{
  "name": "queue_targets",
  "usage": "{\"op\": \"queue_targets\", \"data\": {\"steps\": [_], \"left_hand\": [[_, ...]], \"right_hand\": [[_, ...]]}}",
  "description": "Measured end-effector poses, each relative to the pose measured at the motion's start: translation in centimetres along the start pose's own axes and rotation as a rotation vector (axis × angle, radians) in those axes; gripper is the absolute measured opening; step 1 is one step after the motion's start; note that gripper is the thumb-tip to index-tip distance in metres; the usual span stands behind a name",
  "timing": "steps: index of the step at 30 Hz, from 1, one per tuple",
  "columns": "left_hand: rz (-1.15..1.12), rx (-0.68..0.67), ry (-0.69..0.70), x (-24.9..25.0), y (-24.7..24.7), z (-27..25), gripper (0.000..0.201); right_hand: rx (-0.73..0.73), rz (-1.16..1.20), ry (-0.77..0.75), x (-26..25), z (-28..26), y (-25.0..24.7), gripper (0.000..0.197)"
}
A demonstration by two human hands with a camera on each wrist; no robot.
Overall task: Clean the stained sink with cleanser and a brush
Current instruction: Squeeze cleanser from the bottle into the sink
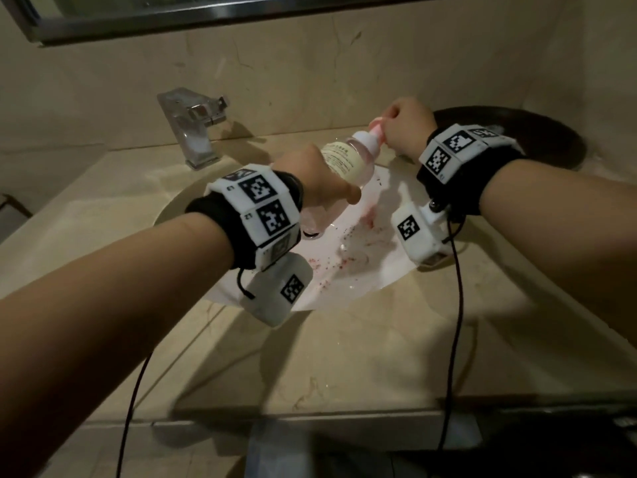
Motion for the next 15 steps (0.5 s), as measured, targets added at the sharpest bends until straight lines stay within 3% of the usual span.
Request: {"op": "queue_targets", "data": {"steps": [2, 5, 15], "left_hand": [[-0.056, -0.014, -0.052, 0.0, 0.7, 0.8, 0.056], [-0.087, 0.013, -0.077, -0.3, 1.2, 1.9, 0.055], [-0.025, 0.047, -0.001, 0.2, 0.9, 3.3, 0.063]], "right_hand": [[-0.014, 0.015, 0.045, 0.3, 0.5, 0.5, 0.017], [-0.064, 0.001, 0.099, 0.4, 0.8, 1.5, 0.046], [0.001, 0.008, 0.086, 0.9, 2.0, 2.6, 0.041]]}}
Point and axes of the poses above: each hand's wrist, its own z-axis towards the middle knuckle, its own y-axis out of the palm, x = y × z, the point moved 10 cm from there along z, towards the middle knuckle, and after that the axes turned 15 degrees about x, right-handed, at the moved point
